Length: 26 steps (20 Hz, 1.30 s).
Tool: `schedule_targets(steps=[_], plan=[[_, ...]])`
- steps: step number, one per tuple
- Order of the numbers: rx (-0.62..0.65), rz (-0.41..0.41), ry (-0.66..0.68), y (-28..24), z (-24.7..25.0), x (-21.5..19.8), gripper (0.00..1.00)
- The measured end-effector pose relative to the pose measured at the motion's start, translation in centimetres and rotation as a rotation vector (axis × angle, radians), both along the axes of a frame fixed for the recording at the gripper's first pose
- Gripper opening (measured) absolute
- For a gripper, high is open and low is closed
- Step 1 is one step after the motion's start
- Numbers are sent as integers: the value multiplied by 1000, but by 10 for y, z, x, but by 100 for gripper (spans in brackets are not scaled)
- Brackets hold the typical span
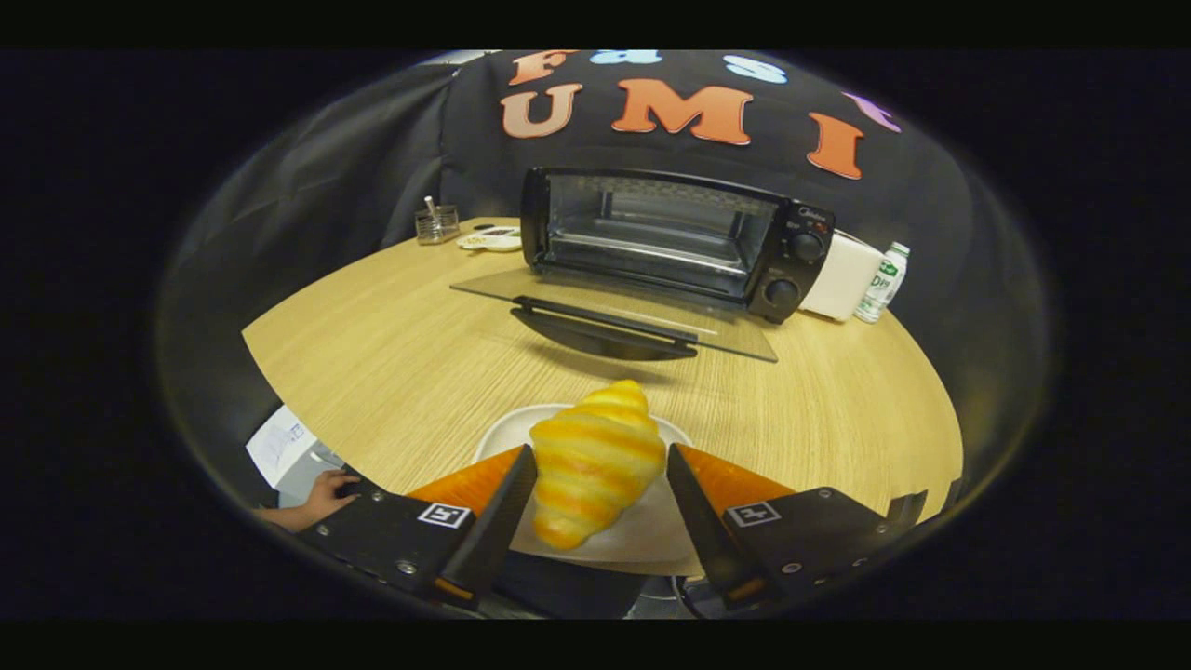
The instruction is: Open the toaster oven, put the food inside, and close the toaster oven door.
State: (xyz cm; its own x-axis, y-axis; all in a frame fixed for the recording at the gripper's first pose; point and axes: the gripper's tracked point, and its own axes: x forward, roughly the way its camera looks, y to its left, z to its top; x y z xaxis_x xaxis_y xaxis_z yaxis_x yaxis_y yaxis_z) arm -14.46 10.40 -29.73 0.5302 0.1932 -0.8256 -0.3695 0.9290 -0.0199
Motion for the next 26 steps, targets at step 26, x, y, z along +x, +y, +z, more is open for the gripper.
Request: schedule_targets(steps=[26], plan=[[673,-224,-134,33,84,92,53]])
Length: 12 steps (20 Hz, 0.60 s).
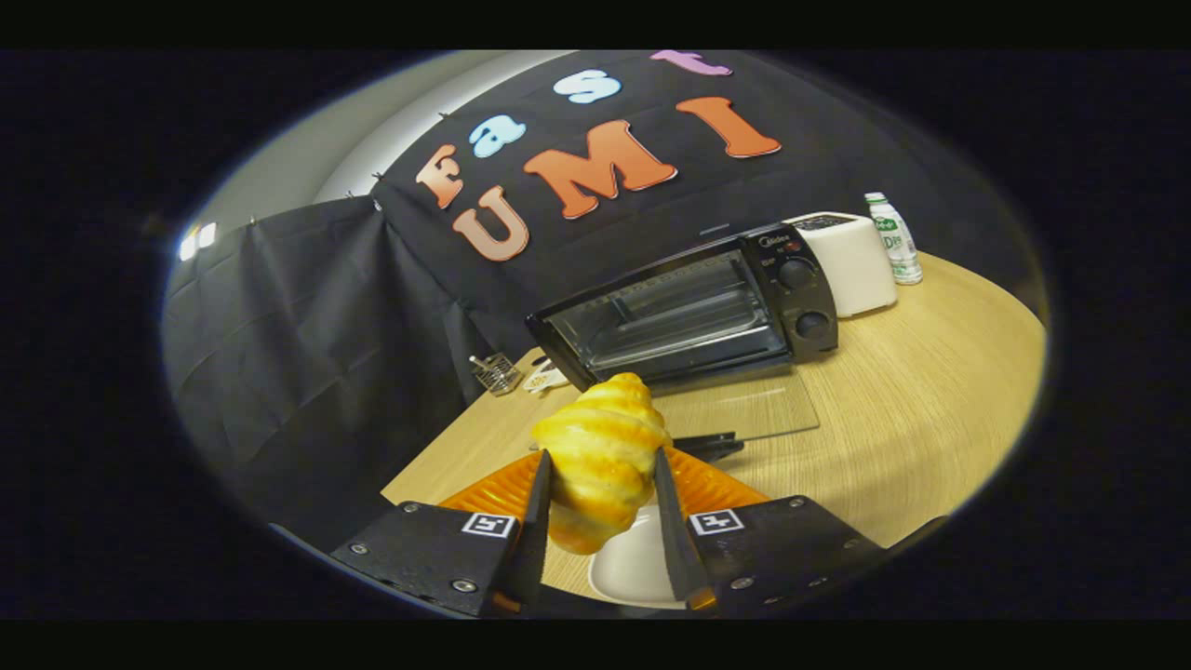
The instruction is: Open the toaster oven, put the food inside, and close the toaster oven door.
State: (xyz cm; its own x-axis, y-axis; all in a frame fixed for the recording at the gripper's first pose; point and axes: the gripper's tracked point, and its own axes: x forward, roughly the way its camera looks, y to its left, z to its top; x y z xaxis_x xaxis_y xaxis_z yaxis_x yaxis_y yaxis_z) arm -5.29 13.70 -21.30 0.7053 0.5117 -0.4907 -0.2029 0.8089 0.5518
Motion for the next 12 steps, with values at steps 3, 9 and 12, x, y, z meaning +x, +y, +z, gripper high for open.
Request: schedule_targets(steps=[3,9,12], plan=[[39,-41,-15,6,3,42,53],[105,-143,29,21,-15,109,53],[81,-187,44,21,-29,134,53]])
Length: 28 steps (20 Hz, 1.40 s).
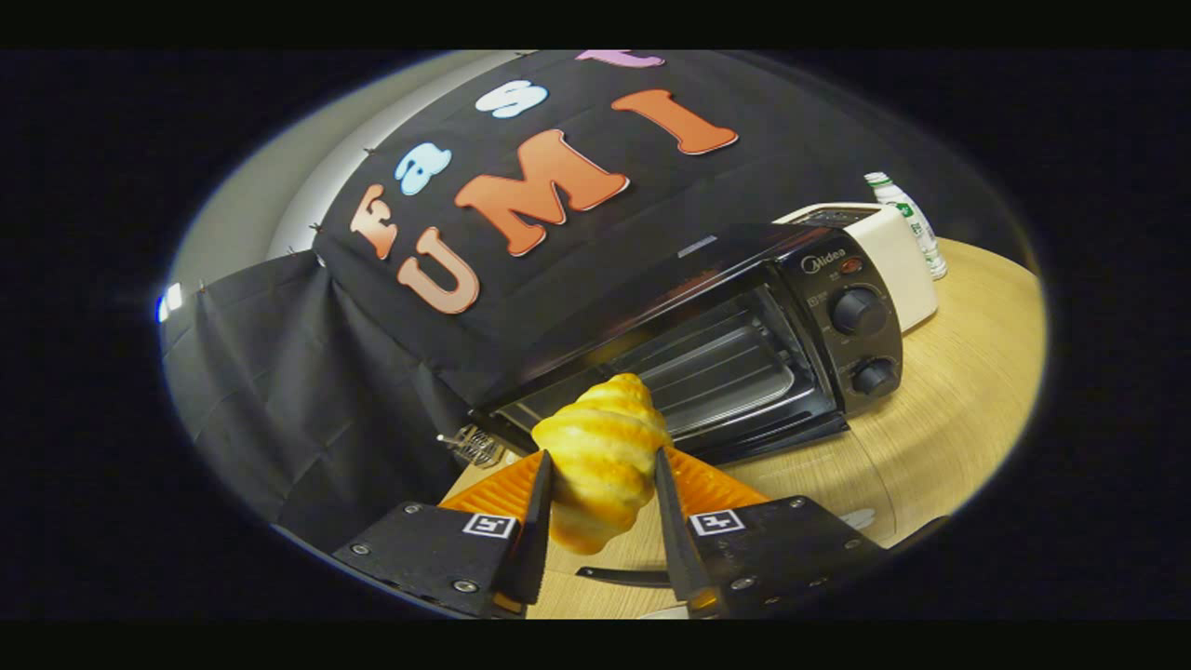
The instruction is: Open the toaster oven, put the food inside, and close the toaster oven door.
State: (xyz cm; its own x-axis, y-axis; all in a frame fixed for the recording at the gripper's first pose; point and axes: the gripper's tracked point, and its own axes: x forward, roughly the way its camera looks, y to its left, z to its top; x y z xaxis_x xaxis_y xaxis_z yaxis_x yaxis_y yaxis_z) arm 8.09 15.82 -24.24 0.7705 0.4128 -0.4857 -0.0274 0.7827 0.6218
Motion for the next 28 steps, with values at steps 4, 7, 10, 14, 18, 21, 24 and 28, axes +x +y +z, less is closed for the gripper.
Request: schedule_targets(steps=[4,7,10,14,18,21,24,28], plan=[[11,-34,40,4,-15,24,53],[-42,-56,20,1,-18,50,53],[-93,-61,11,2,-25,71,53],[-178,-39,23,7,-42,90,53],[-244,-36,34,3,-49,99,53],[-287,-26,28,3,-49,97,59],[-357,0,0,3,-48,94,76],[-356,61,-45,5,-28,75,78]])
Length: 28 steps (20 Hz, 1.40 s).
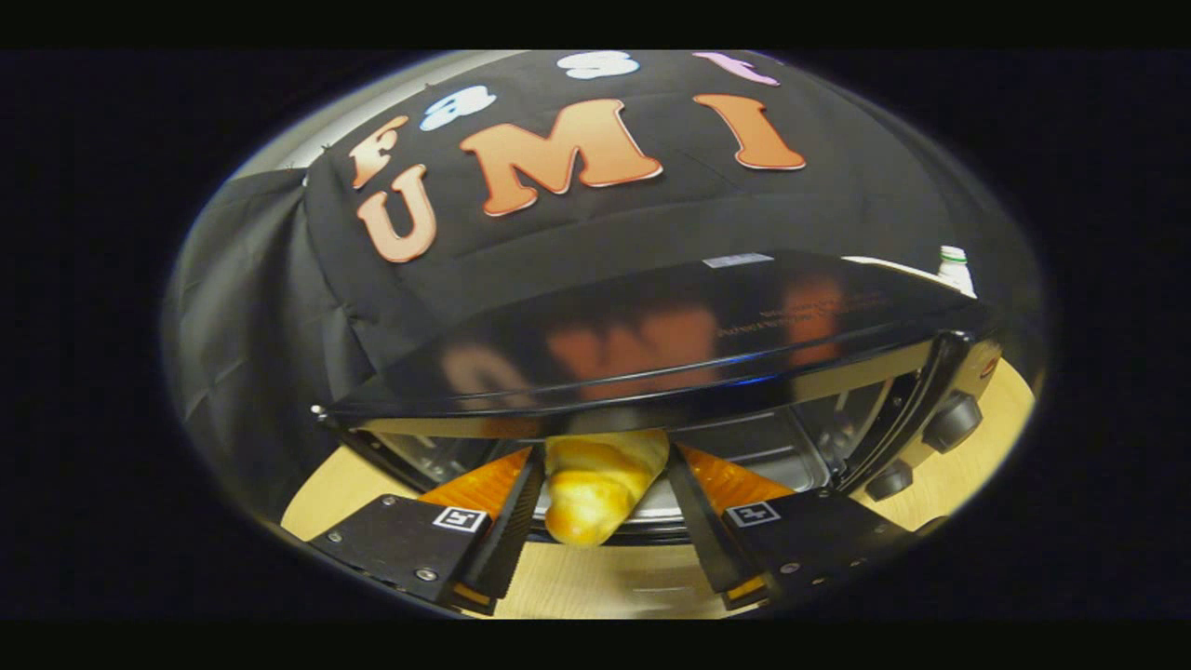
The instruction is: Open the toaster oven, put the food inside, and close the toaster oven door.
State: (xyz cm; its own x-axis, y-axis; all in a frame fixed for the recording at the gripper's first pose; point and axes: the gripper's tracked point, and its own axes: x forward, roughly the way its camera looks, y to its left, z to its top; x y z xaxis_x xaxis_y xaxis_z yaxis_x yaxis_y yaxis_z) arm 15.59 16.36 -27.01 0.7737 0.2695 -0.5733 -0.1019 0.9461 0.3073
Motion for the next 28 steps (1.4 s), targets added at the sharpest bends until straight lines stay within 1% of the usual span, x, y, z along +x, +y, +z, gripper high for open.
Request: schedule_targets(steps=[2,3,5,7,8,10,12,15,18,21,25,28], plan=[[12,15,-42,-5,19,-11,82],[13,28,-72,-8,30,-19,82],[-8,54,-112,-16,44,-42,87],[-12,85,-123,-23,51,-68,91],[-2,108,-117,-24,52,-83,93],[41,192,-70,-17,50,-120,94],[41,235,-37,-21,45,-148,95],[10,254,14,-30,29,-180,95],[-7,262,96,-36,5,-208,95],[-31,271,152,-38,-13,-224,95],[-35,264,217,-33,-33,-220,95],[-64,269,221,-26,-36,-213,94]])
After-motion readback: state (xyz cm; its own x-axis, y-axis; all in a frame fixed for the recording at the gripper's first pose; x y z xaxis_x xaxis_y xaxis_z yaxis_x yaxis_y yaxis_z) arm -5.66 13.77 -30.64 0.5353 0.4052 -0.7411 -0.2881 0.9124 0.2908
